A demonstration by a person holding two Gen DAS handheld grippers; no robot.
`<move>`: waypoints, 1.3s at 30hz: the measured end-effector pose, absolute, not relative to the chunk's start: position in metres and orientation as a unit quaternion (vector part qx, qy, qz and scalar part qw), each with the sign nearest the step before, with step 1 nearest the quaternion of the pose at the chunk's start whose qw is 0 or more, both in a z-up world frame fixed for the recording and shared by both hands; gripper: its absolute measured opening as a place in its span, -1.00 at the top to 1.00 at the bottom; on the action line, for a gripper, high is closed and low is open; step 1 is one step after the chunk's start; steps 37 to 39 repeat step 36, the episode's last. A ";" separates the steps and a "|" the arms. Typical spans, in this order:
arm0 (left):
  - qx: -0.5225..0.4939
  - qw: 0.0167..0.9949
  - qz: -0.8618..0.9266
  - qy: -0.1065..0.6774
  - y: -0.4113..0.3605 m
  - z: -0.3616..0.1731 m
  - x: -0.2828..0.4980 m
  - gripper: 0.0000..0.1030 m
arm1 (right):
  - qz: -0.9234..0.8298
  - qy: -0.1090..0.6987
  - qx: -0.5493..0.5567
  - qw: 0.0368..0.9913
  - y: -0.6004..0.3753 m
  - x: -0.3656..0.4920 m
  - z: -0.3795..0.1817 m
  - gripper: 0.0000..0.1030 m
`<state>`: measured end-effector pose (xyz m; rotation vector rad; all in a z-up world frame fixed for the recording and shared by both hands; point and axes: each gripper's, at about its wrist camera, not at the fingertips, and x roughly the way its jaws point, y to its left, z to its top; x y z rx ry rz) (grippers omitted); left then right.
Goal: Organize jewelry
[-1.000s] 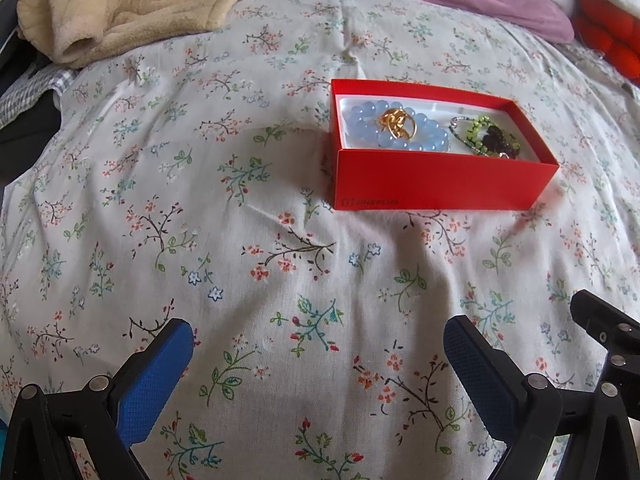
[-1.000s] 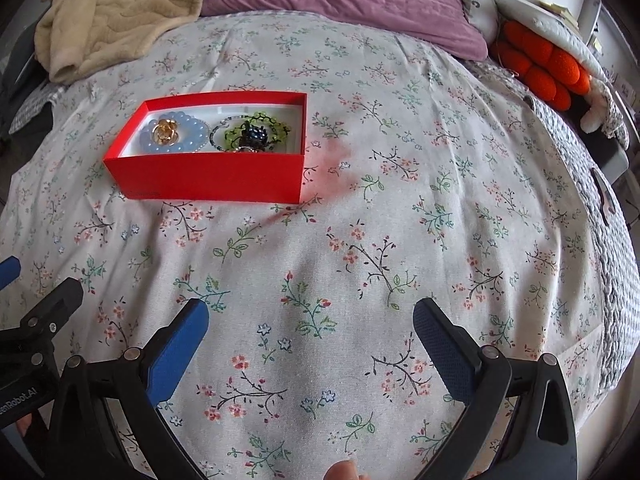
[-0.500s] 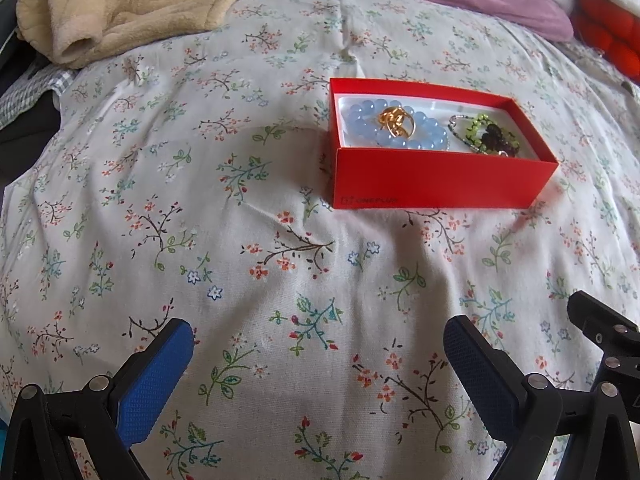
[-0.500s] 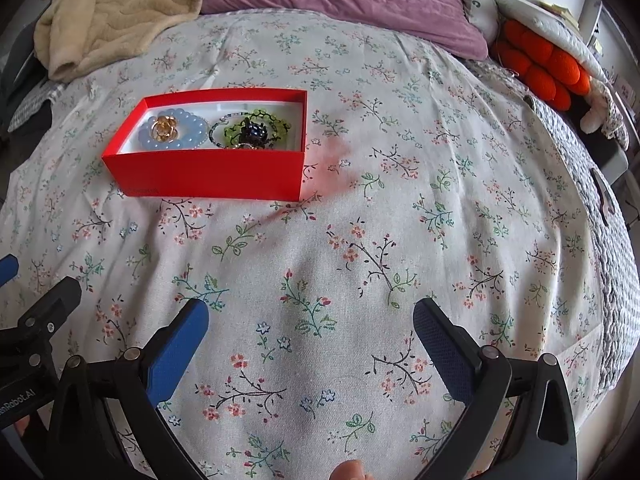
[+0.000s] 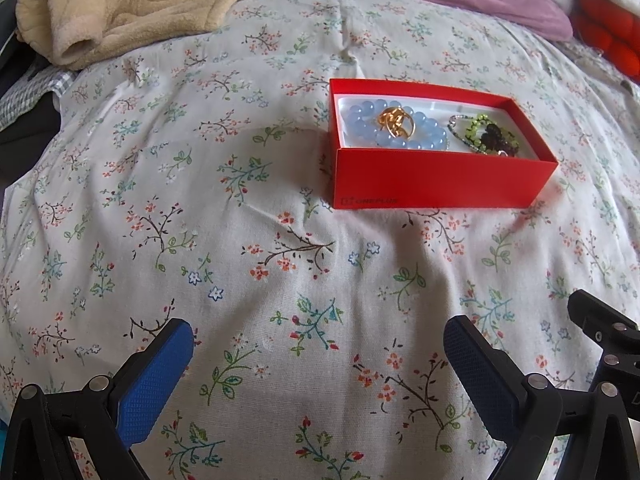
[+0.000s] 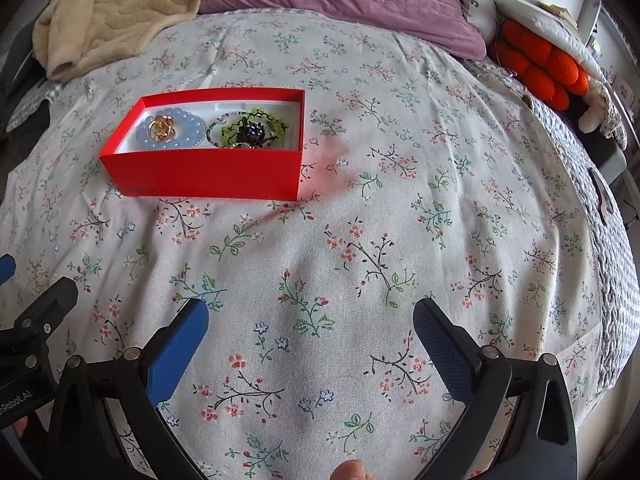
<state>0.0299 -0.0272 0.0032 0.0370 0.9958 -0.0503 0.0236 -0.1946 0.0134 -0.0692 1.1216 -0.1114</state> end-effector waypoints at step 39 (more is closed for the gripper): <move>0.025 0.870 -0.012 0.493 -0.028 -0.017 0.043 -0.99 | -0.071 0.539 -0.028 0.839 -0.200 0.028 0.004 -1.00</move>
